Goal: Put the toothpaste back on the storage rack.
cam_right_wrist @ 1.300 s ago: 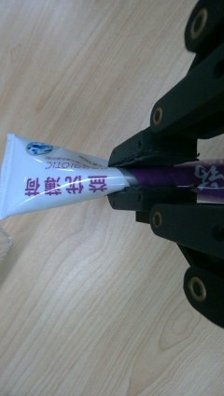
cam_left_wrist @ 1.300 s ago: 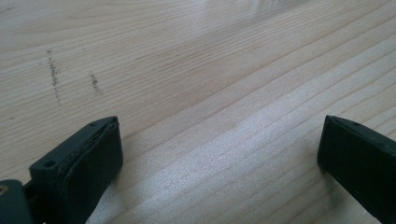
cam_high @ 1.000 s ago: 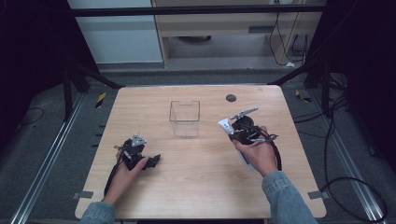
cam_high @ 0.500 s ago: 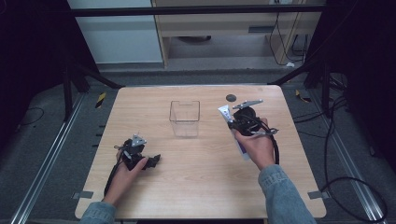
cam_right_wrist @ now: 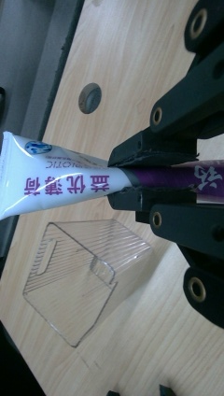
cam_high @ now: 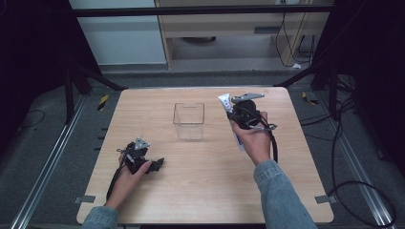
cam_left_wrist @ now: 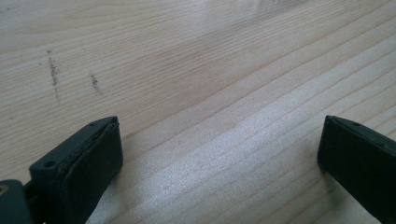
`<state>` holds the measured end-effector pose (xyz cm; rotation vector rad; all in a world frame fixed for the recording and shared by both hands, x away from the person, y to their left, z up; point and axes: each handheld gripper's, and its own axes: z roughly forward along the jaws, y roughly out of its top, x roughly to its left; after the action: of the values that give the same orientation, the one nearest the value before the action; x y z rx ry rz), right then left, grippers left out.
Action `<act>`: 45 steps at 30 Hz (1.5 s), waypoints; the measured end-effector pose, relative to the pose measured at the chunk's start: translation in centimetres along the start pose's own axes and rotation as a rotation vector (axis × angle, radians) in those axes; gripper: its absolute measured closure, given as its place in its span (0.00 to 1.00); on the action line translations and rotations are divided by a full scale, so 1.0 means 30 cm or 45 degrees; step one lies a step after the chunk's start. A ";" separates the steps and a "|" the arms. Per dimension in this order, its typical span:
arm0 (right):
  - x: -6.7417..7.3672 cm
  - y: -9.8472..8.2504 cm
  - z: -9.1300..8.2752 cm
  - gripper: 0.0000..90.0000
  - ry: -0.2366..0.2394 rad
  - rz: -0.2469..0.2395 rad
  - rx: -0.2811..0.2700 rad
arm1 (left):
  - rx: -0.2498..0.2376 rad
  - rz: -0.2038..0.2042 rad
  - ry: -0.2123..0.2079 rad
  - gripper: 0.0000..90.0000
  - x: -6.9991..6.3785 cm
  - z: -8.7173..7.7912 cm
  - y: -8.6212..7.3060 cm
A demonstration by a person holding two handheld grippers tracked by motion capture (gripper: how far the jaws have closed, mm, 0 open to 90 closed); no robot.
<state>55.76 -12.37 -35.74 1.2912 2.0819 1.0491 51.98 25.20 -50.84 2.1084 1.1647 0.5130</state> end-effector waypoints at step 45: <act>0.137 0.231 0.079 0.88 0.046 -0.020 -0.270 | -0.002 -0.004 -0.002 0.00 -0.001 0.001 0.000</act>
<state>59.32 -6.02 -31.57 1.1573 1.9425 1.2570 51.98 25.18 -50.85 2.1050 1.1667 0.5106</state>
